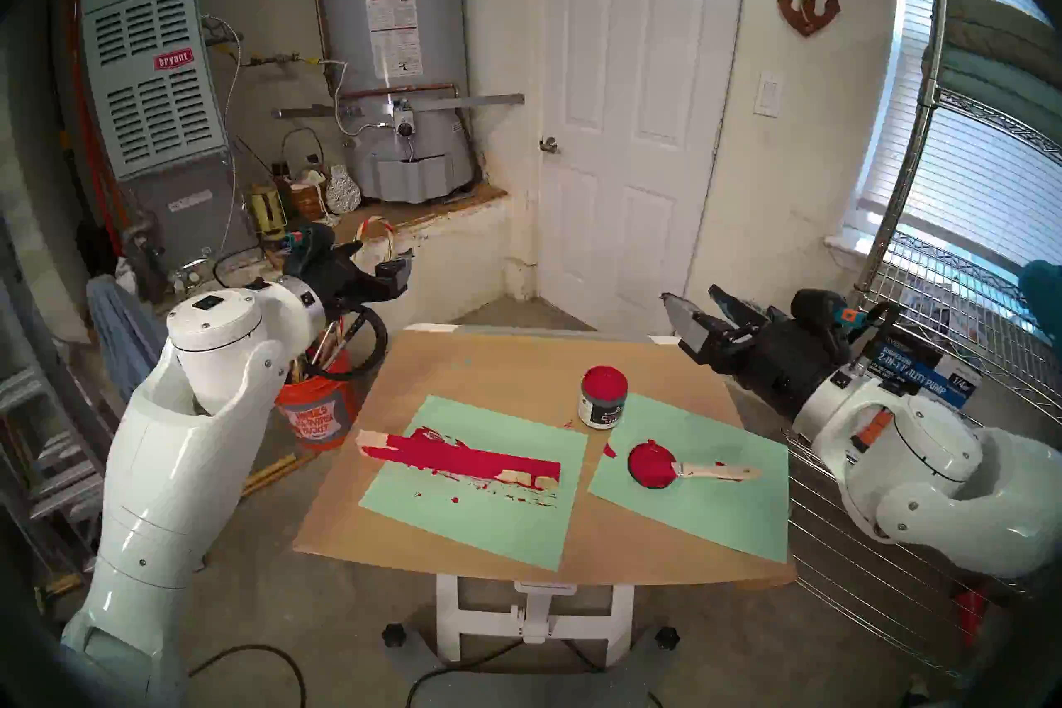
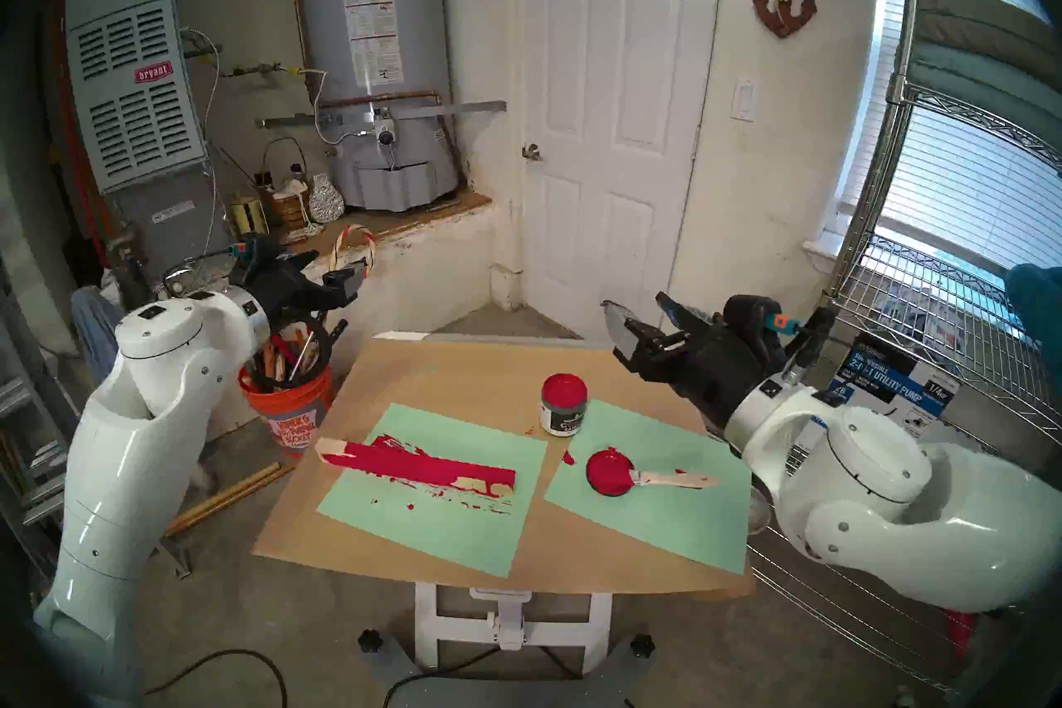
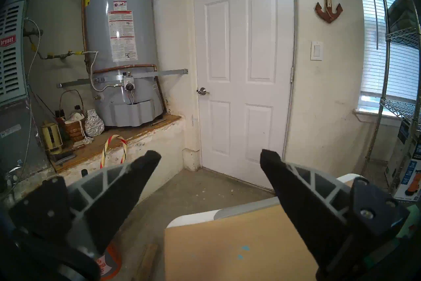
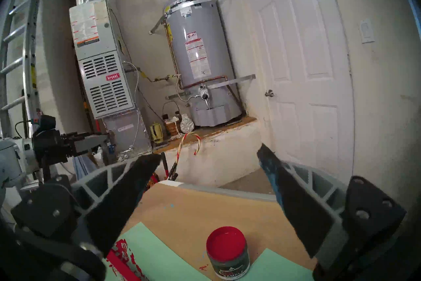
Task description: Pick up brush, dip the brush into paint, and paint the wood
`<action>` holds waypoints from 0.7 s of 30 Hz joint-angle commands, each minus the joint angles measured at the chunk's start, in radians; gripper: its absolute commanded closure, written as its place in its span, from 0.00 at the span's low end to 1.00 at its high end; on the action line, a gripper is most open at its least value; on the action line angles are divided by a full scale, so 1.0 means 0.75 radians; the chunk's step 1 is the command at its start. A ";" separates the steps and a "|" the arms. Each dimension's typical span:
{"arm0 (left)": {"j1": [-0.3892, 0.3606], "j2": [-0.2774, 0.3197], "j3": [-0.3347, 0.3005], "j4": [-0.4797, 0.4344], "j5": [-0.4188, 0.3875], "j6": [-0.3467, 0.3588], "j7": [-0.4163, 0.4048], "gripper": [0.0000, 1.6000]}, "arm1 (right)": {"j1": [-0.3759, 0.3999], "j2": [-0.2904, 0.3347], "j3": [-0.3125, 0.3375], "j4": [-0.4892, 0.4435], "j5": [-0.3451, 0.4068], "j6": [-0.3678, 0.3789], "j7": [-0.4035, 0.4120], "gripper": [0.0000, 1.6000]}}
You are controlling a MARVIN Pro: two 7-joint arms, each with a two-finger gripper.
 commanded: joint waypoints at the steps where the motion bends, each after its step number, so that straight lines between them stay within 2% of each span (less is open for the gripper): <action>1: -0.016 0.003 -0.007 -0.017 0.002 -0.007 0.000 0.00 | 0.065 -0.063 -0.015 -0.023 -0.015 0.054 -0.024 0.00; 14: -0.017 0.006 -0.006 -0.018 -0.003 -0.007 0.002 0.00 | 0.160 -0.188 -0.094 -0.014 -0.055 0.177 -0.073 0.00; 21: -0.017 0.008 -0.005 -0.018 -0.005 -0.008 0.003 0.00 | 0.232 -0.281 -0.157 0.004 -0.087 0.244 -0.098 0.00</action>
